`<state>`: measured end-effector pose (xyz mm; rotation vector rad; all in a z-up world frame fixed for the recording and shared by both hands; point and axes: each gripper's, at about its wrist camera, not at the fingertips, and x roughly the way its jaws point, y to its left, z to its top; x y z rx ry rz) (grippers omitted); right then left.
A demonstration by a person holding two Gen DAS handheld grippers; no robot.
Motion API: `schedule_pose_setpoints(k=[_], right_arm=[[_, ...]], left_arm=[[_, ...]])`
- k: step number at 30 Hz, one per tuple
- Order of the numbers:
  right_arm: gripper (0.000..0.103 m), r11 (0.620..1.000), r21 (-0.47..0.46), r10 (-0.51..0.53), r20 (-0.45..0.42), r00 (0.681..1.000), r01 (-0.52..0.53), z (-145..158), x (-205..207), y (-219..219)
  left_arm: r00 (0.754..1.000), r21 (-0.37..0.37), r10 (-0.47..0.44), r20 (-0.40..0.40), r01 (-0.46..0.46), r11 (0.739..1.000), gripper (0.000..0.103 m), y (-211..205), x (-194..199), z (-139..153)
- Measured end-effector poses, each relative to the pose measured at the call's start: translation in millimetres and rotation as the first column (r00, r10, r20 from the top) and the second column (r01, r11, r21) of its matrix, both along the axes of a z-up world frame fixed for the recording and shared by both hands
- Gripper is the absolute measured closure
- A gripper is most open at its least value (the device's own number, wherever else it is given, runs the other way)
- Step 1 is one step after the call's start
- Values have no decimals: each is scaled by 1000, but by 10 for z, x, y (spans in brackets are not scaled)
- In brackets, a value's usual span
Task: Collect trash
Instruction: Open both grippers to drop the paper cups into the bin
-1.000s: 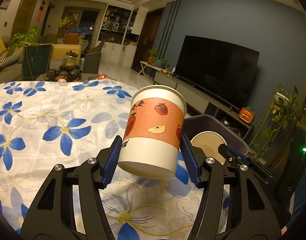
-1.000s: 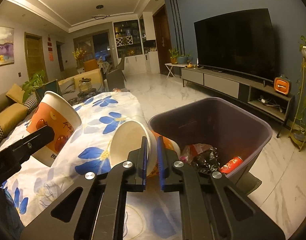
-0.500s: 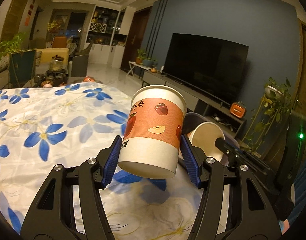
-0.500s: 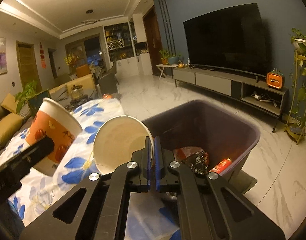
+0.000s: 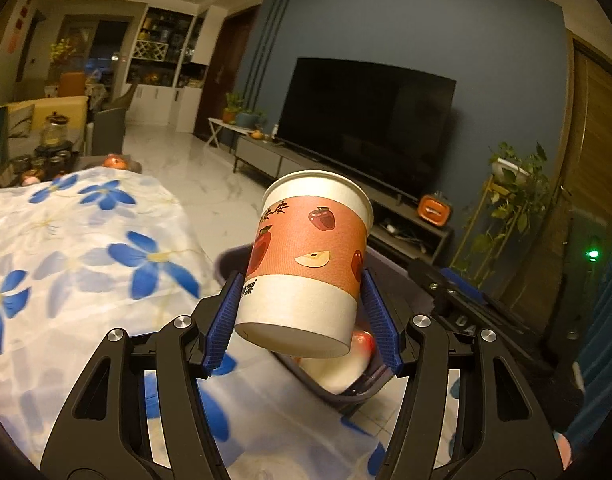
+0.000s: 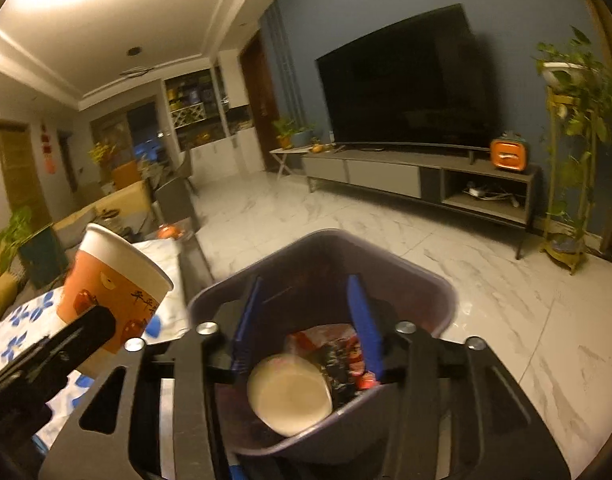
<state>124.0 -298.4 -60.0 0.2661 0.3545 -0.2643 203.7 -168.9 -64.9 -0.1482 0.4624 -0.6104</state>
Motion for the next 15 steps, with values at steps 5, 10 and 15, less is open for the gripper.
schedule_pose_setpoints(k=[5,10,15], right_arm=[[49,999,10,-40,3,999,40,-40,-94,-81],[46,999,9,-41,14,999,41,-22,-129,-72],[39,999,-12,-30,25,999,30,-2,-192,-31]], left_arm=[[999,11,-37,-9,37,999,43,-193,106,-85],[1000,28,-24,-11,24,999,26,-210,161,-126],[997,22,57,-55,-55,998,21,31,208,-178]])
